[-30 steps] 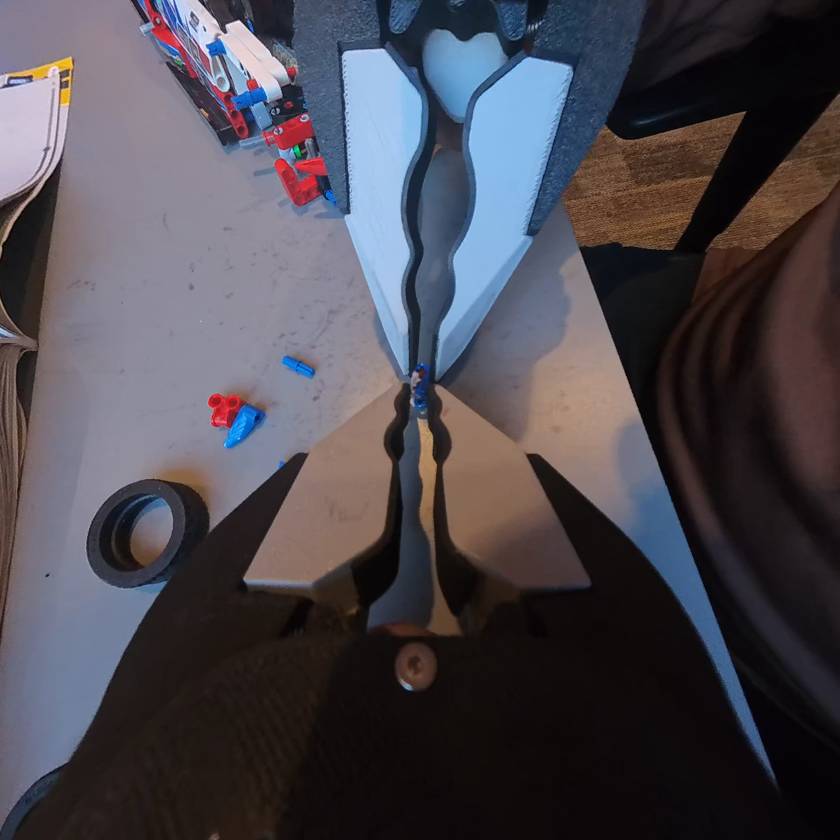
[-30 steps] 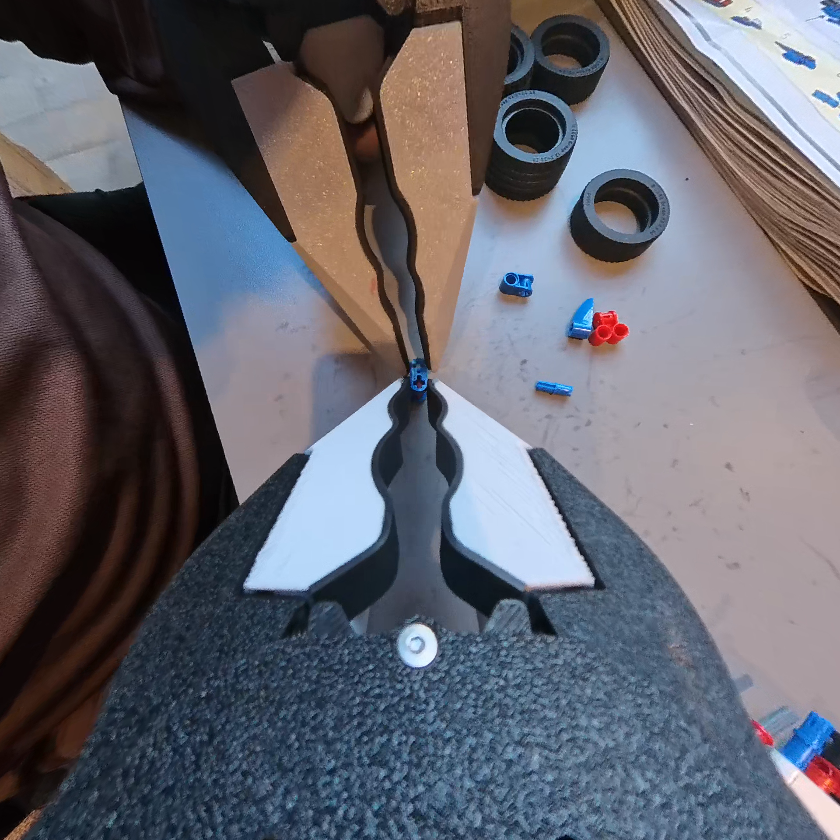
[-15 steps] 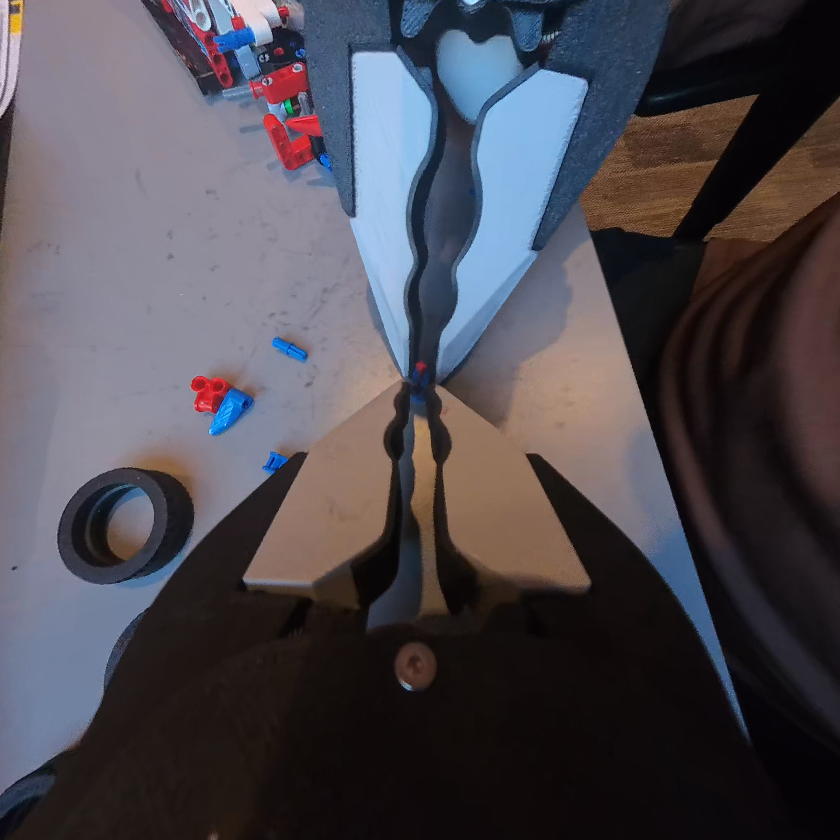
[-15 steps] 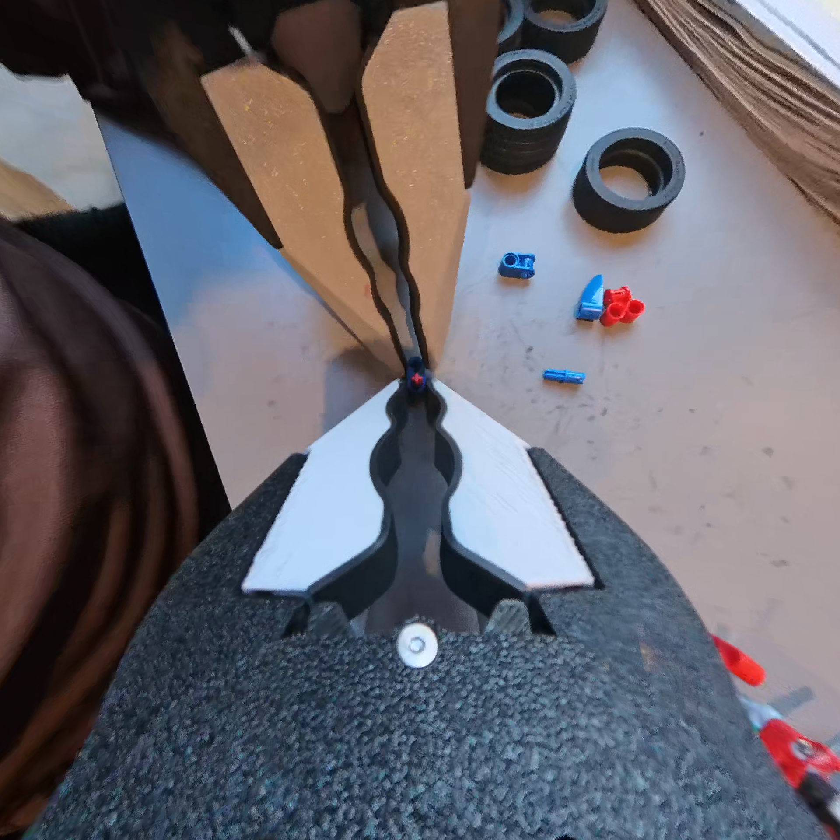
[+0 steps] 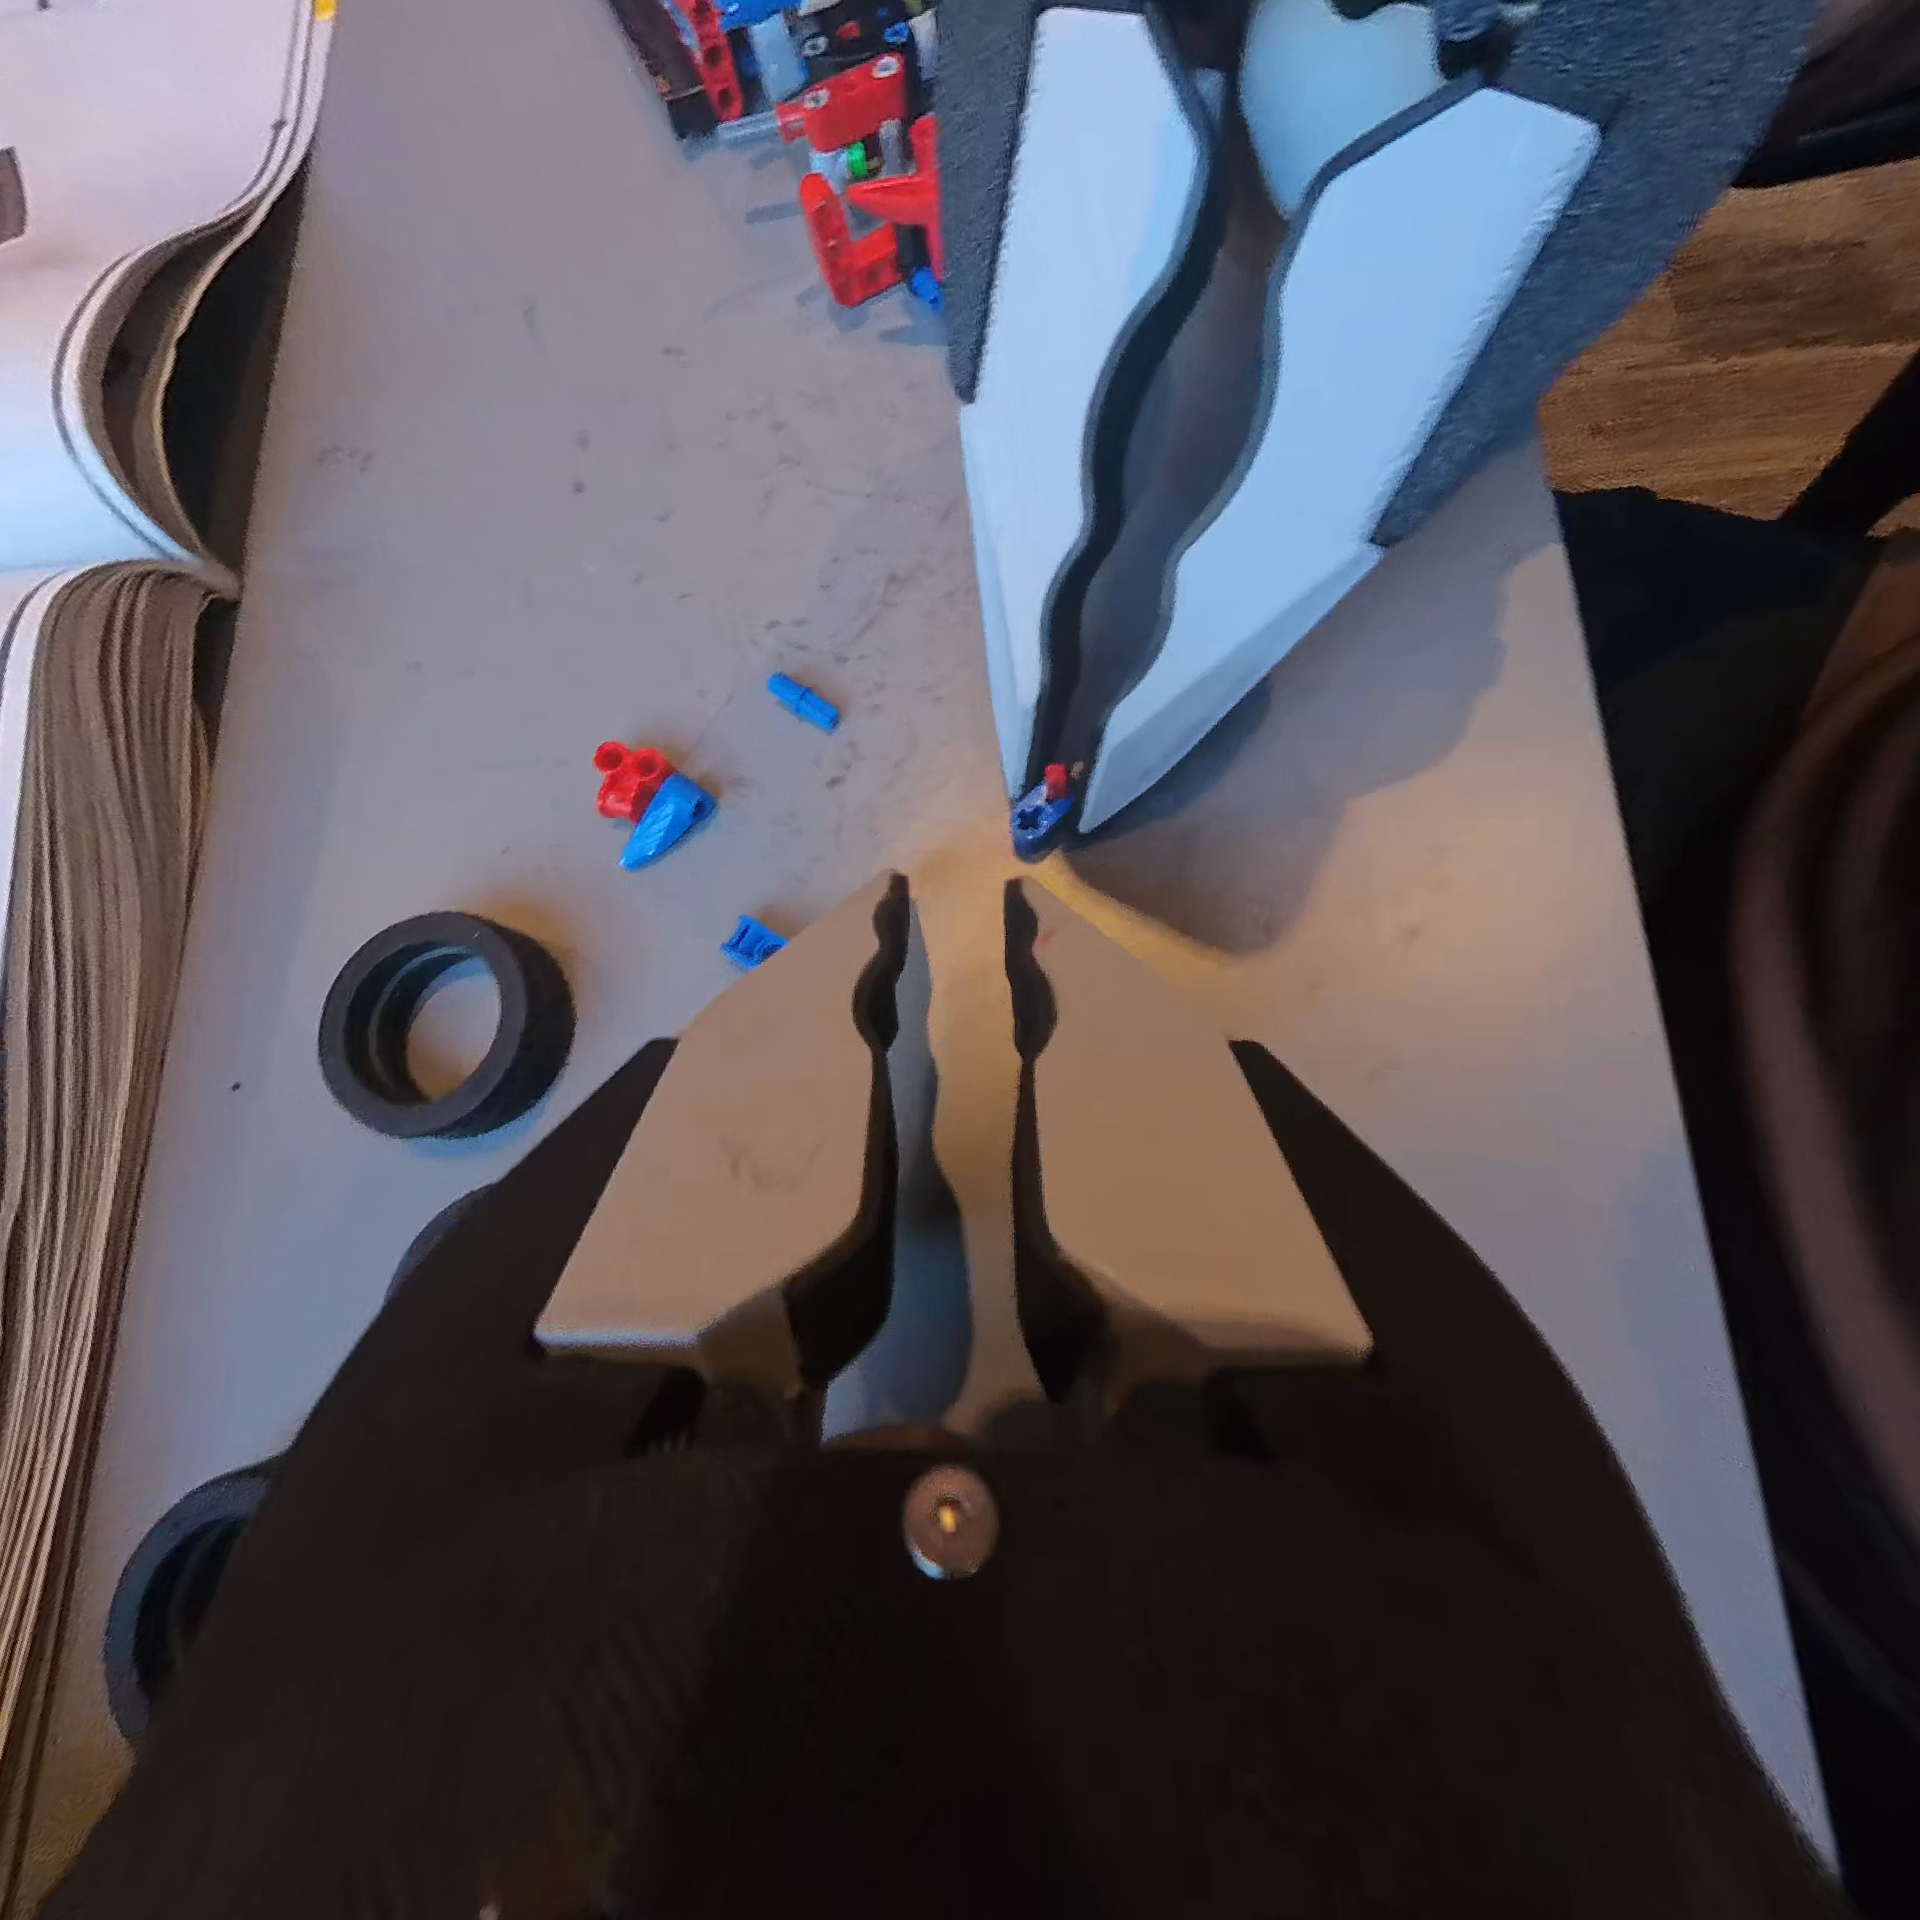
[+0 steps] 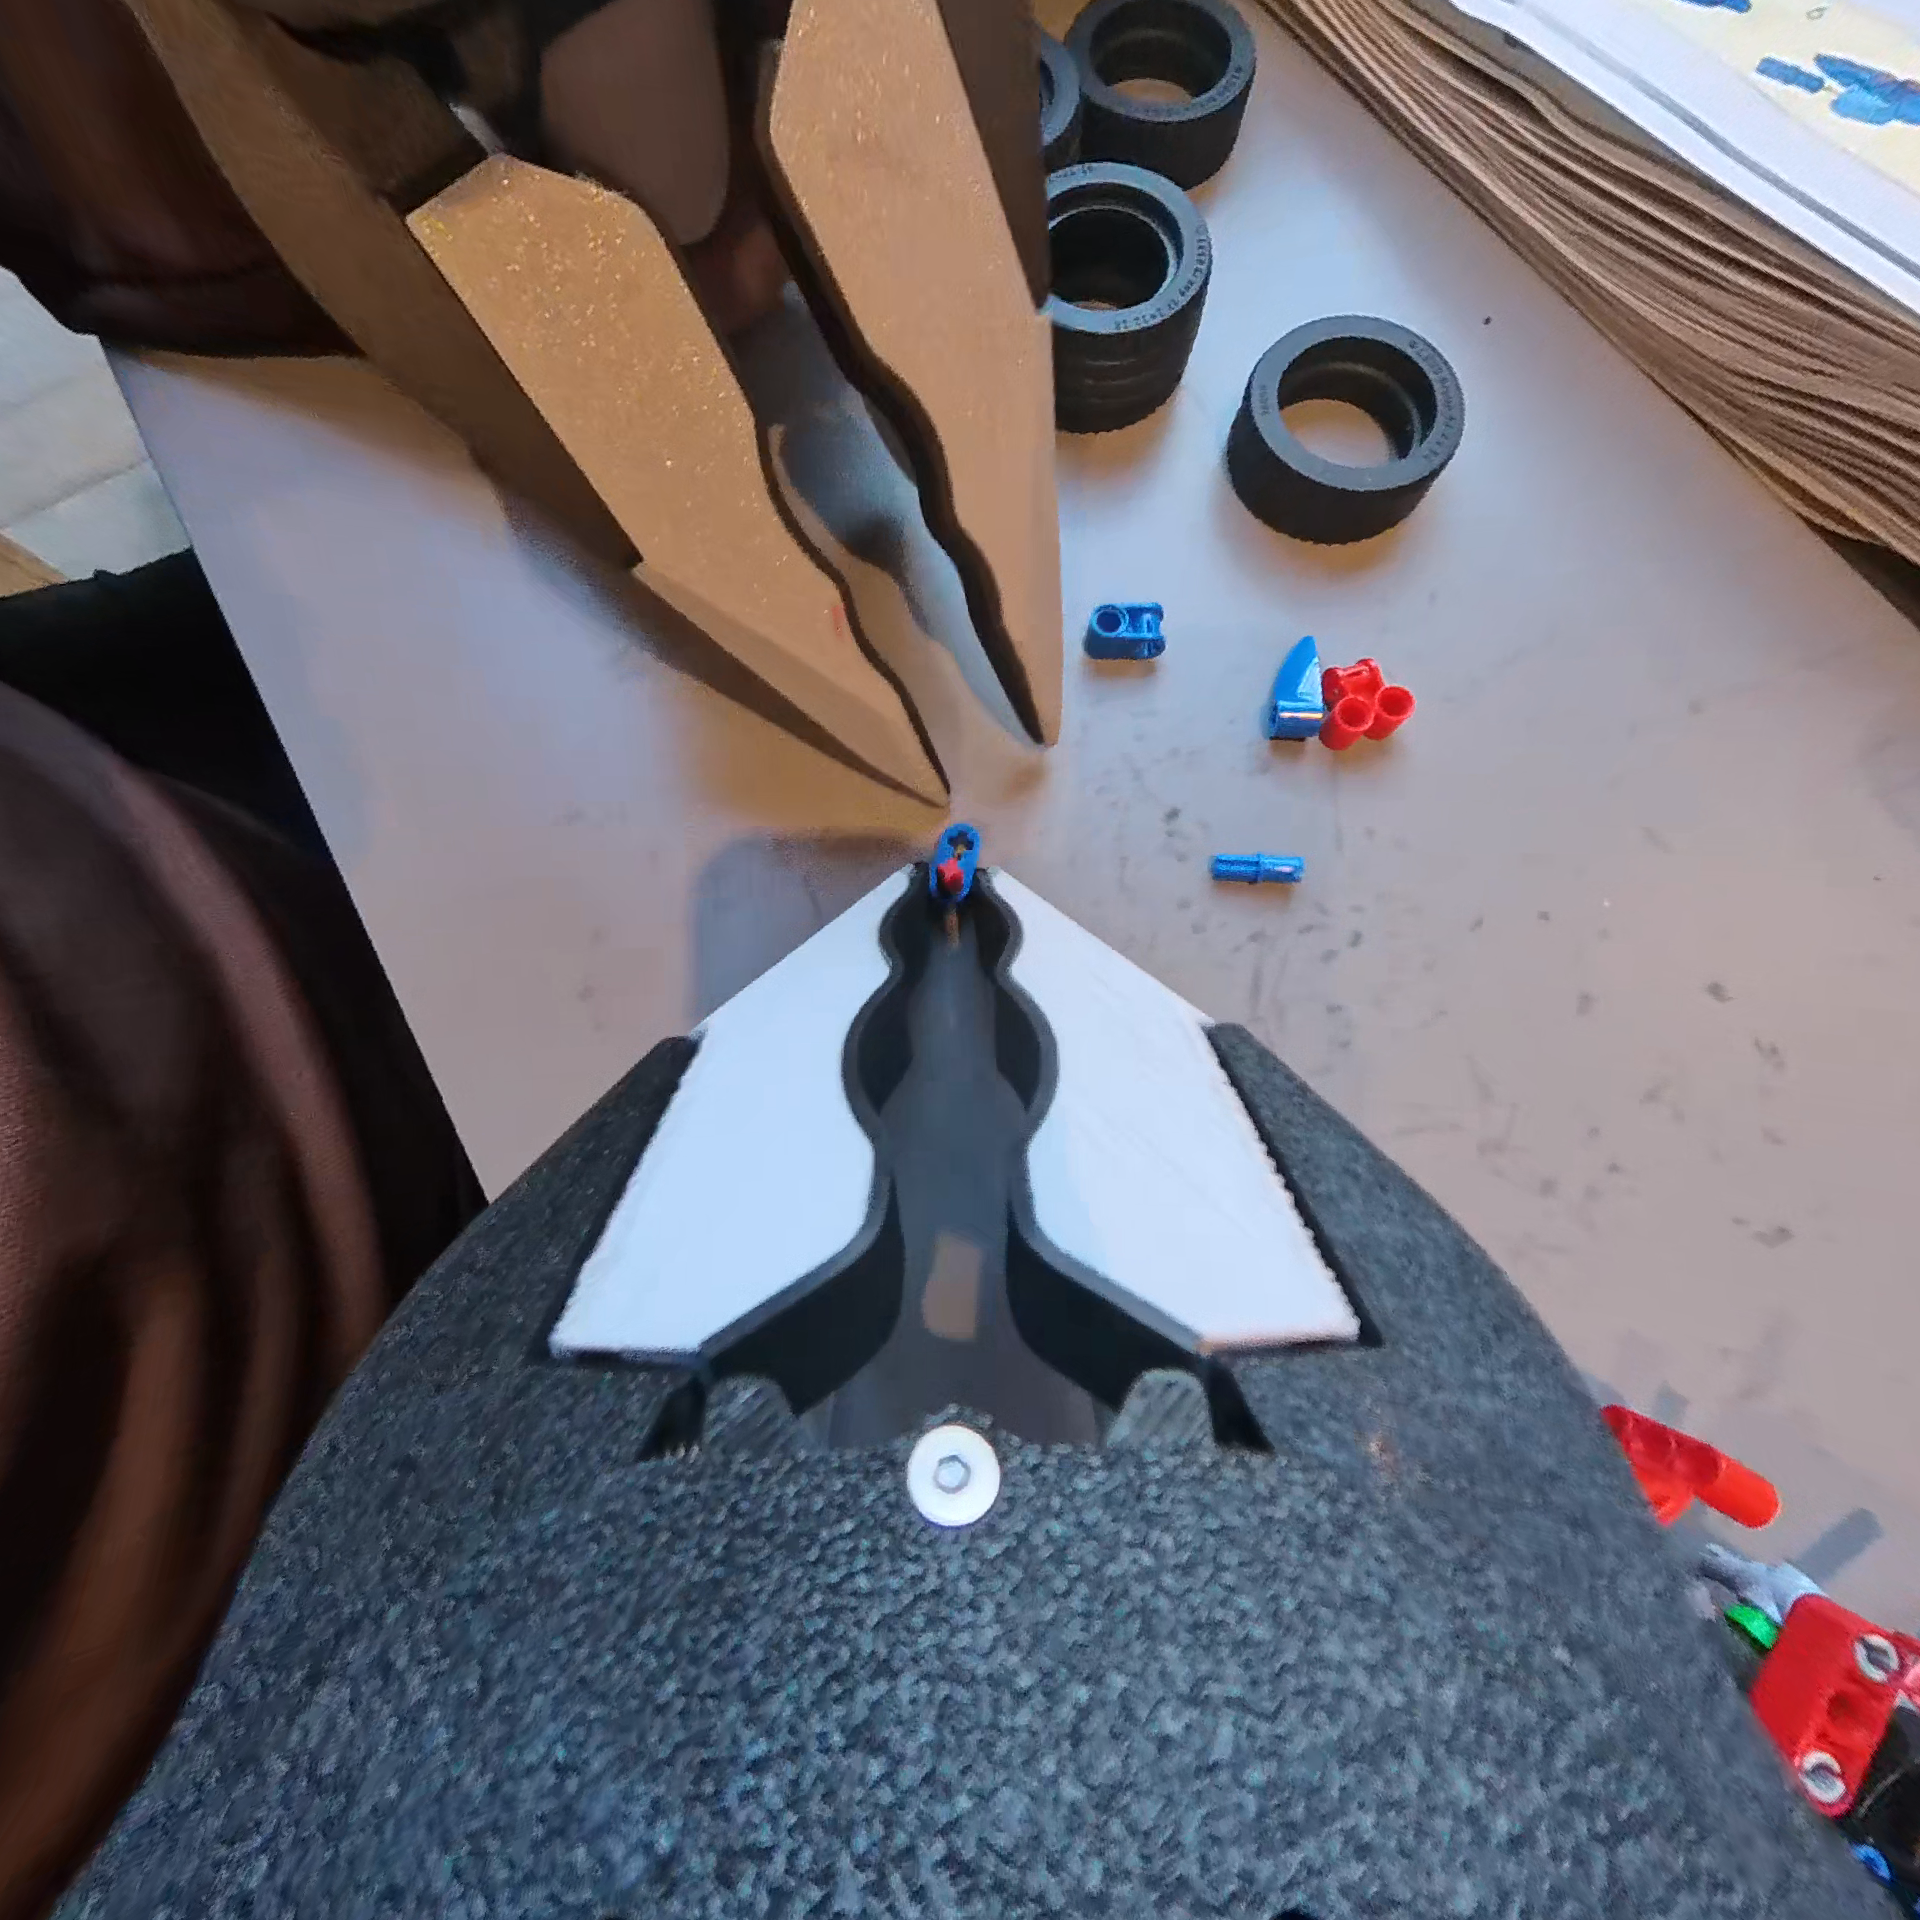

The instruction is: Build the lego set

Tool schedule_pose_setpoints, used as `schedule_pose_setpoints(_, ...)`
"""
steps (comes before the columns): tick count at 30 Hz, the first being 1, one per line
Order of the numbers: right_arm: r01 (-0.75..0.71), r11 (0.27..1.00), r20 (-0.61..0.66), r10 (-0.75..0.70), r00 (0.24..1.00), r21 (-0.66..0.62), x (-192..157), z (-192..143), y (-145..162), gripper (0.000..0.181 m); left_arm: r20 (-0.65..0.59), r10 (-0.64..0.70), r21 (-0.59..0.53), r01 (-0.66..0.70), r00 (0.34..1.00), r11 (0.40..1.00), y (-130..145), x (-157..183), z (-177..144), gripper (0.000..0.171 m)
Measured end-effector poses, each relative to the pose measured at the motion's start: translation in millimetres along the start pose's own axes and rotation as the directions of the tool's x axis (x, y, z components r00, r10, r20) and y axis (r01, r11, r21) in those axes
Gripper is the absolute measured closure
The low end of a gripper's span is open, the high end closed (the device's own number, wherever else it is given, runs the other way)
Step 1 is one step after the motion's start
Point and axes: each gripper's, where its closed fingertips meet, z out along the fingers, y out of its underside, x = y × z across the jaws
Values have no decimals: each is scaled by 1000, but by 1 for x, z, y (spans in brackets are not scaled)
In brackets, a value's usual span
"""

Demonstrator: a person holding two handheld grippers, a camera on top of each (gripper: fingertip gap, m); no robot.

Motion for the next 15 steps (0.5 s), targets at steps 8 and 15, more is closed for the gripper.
schedule_pose_setpoints(8,-15,1000,-13,15,1000,15,6,2,-2,170,86,-59,-13,60,995,998,5,-20,-3,153)
schedule_pose_setpoints(15,-39,999,-20,40,999,23,12,5,-5,172,131,-77,-15,80,988,997,8,-31,-4,153)
